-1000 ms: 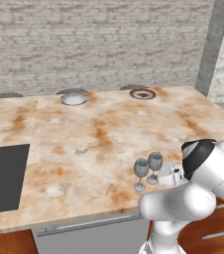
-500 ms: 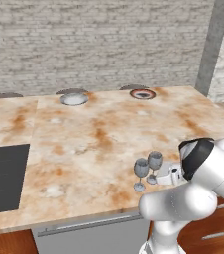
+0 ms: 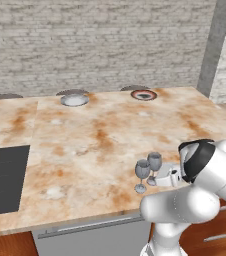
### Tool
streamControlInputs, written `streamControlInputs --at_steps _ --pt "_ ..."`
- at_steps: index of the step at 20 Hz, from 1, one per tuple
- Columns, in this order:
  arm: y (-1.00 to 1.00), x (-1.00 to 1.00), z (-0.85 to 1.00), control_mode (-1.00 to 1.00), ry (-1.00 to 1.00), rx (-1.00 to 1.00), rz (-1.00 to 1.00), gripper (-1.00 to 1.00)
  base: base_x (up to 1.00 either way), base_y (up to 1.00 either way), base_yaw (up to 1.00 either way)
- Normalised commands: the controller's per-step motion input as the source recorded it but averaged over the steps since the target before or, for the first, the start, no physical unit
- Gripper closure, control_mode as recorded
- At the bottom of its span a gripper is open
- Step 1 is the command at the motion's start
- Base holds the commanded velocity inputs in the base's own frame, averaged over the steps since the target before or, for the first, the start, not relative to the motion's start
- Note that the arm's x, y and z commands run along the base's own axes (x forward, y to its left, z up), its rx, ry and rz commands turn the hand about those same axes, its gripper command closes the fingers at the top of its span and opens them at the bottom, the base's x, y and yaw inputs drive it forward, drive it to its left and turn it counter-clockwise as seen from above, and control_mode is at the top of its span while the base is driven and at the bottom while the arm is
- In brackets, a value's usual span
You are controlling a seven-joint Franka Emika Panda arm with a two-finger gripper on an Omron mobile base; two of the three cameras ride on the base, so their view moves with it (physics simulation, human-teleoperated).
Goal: Retrieve the wine glasses from the counter and place one next to each plate.
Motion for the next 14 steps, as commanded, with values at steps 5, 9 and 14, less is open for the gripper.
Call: streamControlInputs --at_steps 5,9,14 --pt "0.02 0.08 -0.22 -1.0 0.0 0.0 -0.01 -1.0 0.0 0.0 0.0" --pt "-0.31 0.06 -0.1 -1.0 -0.02 0.0 0.0 -1.0 0.0 0.0 0.0" --pt "-0.58 0.0 -0.1 -1.0 -0.21 0.0 -0.1 -1.0 0.0 0.0 0.0"
